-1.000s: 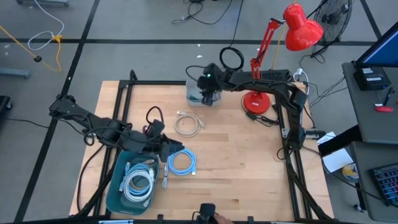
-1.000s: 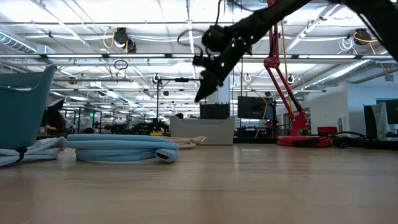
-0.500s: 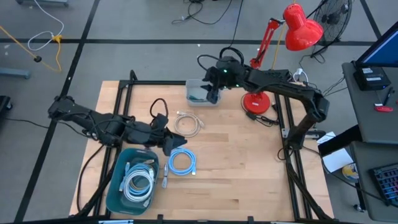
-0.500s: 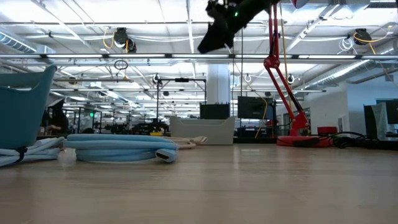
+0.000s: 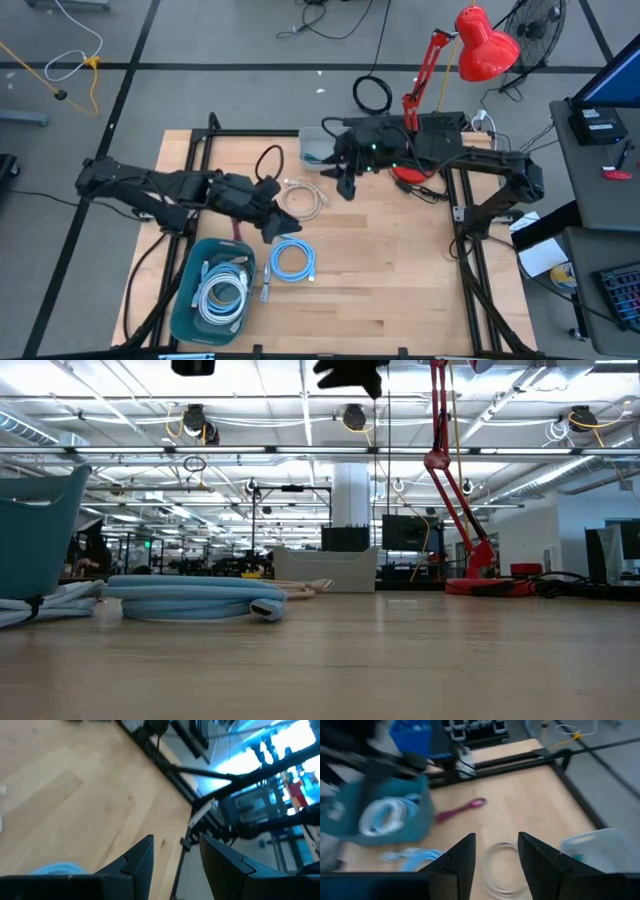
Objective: Pick & Place USB Port
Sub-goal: Put the blue HDMI cable into the blue bin
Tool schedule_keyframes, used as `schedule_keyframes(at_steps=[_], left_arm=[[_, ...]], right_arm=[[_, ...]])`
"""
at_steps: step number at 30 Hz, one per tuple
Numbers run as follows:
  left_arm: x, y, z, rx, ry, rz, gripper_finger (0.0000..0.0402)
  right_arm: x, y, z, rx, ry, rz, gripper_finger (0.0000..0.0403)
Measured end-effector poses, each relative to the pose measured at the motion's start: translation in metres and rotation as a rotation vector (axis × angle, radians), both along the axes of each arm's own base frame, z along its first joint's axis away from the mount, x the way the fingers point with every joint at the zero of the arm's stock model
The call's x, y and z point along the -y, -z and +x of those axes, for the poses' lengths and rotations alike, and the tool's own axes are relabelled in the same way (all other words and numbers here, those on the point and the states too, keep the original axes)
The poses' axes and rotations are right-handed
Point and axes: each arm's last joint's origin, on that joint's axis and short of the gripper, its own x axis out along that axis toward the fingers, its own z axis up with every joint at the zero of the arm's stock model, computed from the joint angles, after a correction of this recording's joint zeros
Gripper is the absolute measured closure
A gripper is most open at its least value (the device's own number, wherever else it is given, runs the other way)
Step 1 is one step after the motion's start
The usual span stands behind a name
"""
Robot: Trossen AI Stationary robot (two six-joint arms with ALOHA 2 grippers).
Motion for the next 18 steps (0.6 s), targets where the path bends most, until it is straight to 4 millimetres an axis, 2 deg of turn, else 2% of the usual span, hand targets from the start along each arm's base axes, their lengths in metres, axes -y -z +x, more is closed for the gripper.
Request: schedule_keyframes(at_steps=[6,12,18], left_arm=[[-0.012,0.014,-0.007,-0.162,0.046,0.013,0.0241],[-0.020,0.026,-0.016,-0.304,0.096,0.140,0.0241],[-0.024,0.030,-0.020,-0.347,0.134,0.308,0.0241]], right_arm=[[-0.035,0.004,0.004,-0.009,-0.063,0.068,0.0262],[-0.065,0.017,0.005,-0.047,-0.122,0.112,0.0267],[-0.091,0.032,0.007,-0.052,-0.164,0.173,0.0267]])
